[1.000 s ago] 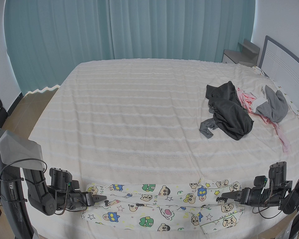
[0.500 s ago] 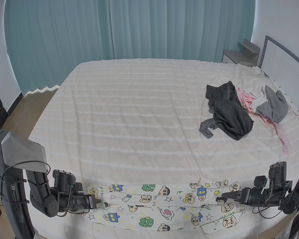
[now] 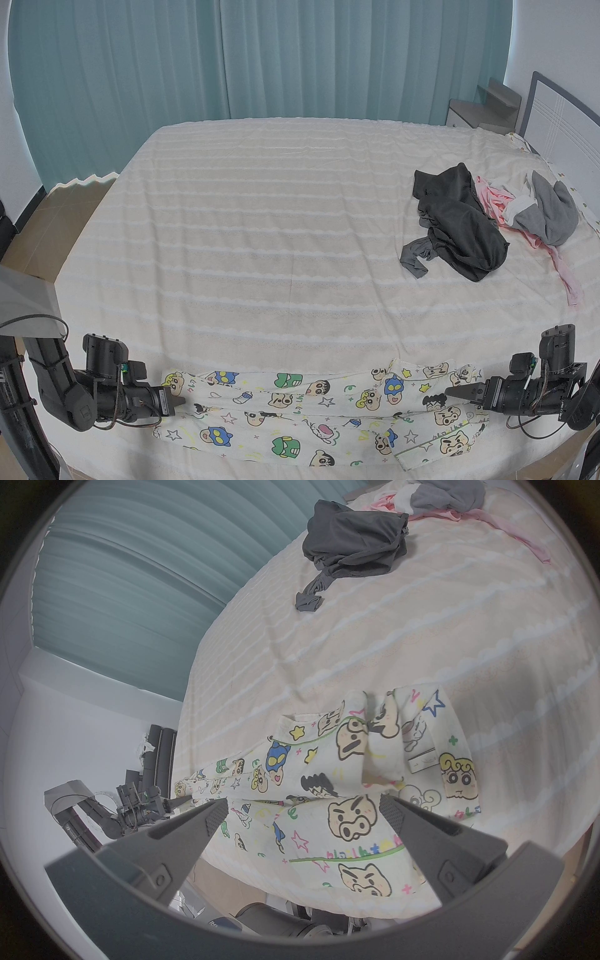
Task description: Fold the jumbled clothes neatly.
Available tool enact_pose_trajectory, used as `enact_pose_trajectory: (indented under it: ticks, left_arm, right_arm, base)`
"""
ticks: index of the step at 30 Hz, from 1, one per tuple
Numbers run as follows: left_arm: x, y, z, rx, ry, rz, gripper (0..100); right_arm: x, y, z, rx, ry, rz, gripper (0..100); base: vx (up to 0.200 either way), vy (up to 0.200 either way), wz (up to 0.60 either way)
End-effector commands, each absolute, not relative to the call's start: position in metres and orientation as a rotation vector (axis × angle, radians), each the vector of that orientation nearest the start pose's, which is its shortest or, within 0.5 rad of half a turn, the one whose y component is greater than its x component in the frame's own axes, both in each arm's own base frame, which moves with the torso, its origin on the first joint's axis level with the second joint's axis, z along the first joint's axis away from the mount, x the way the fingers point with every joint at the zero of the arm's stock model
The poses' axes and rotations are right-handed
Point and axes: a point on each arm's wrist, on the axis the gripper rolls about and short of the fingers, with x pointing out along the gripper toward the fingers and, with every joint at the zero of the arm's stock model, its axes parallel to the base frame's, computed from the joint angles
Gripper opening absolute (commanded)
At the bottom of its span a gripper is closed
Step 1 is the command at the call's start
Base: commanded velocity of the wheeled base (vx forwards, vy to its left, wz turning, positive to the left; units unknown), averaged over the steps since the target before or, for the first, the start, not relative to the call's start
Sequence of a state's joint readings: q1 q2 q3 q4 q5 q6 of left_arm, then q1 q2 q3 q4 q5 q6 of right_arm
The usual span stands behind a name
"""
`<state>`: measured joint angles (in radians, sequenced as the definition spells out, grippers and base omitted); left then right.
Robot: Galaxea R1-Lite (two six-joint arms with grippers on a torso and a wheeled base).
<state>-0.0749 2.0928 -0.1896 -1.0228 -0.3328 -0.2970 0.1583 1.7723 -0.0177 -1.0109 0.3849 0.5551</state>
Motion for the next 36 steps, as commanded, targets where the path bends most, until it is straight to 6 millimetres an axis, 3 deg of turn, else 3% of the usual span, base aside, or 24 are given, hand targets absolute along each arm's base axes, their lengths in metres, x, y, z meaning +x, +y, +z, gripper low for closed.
enact_pose_trajectory:
  ticks: [1,14,26,36]
  left_arm:
    - [0.222,-0.003,0.018,-0.435,0.844,-0.254,0]
    - [0.218,0.044,0.027,-0.51,0.75,-0.147,0]
    - [0.217,0.142,0.029,-0.674,0.588,0.046,0]
    - [0.212,0.212,0.051,-0.741,0.492,0.143,0]
  right_arm:
    - [0.169,0.035,0.038,0.602,0.892,0.292,100]
    - [0.169,0.035,0.038,0.603,0.891,0.289,100]
    - [0.169,0.035,0.038,0.603,0.892,0.288,100]
    - [0.169,0.035,0.038,0.604,0.893,0.286,100]
  base:
    - [0.0,0.0,0.0]
    - [0.0,0.0,0.0]
    - [0.0,0.0,0.0]
    - [0.0,0.0,0.0]
